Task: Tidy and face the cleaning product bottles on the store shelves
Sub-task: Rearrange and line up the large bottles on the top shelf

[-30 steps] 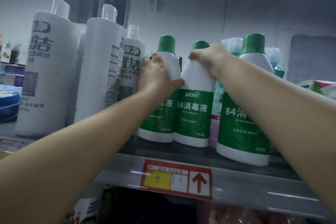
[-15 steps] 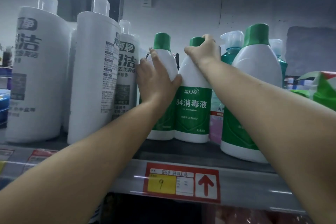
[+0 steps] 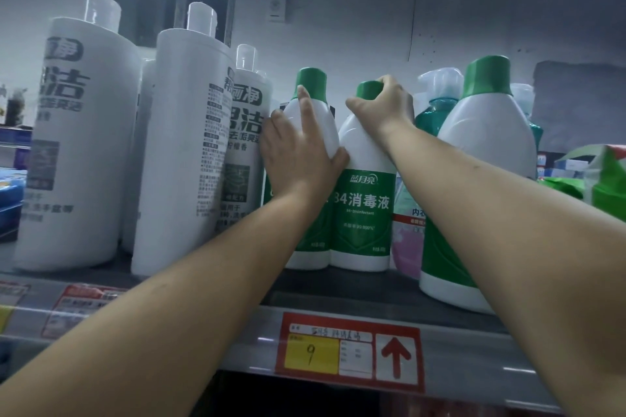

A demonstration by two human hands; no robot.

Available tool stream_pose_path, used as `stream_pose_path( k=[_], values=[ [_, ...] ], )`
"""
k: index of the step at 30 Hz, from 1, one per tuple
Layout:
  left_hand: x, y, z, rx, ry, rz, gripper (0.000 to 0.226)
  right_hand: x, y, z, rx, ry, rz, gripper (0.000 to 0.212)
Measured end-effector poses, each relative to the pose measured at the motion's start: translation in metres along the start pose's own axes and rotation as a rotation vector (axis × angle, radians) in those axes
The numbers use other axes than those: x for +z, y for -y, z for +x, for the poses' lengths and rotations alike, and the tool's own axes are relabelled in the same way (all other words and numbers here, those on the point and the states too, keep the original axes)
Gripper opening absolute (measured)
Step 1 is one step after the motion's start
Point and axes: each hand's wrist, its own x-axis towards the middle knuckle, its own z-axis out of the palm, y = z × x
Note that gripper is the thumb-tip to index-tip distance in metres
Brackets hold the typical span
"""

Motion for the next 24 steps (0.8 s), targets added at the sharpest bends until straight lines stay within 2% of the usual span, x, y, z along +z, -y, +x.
stream_pose_path(
  k=[10, 18, 24],
  values=[
    [0.0054, 0.0035, 0.0007, 0.011, -0.079, -0.001, 0.092, 0.0004, 0.0001, -0.0020, -0.016, -0.044, -0.023, 0.044],
    [0.0065, 0.0033, 0.0039, -0.004, -0.071, 0.045, 0.092, -0.0023, 0.0037, 0.0032, 0.028, 0.063, -0.034, 0.049],
    [0.0078, 0.0068, 0.0040, 0.001, -0.060, 0.052, 0.093, -0.0023, 0.0050, 0.0061, 0.054, 0.077, -0.027, 0.049]
  ],
)
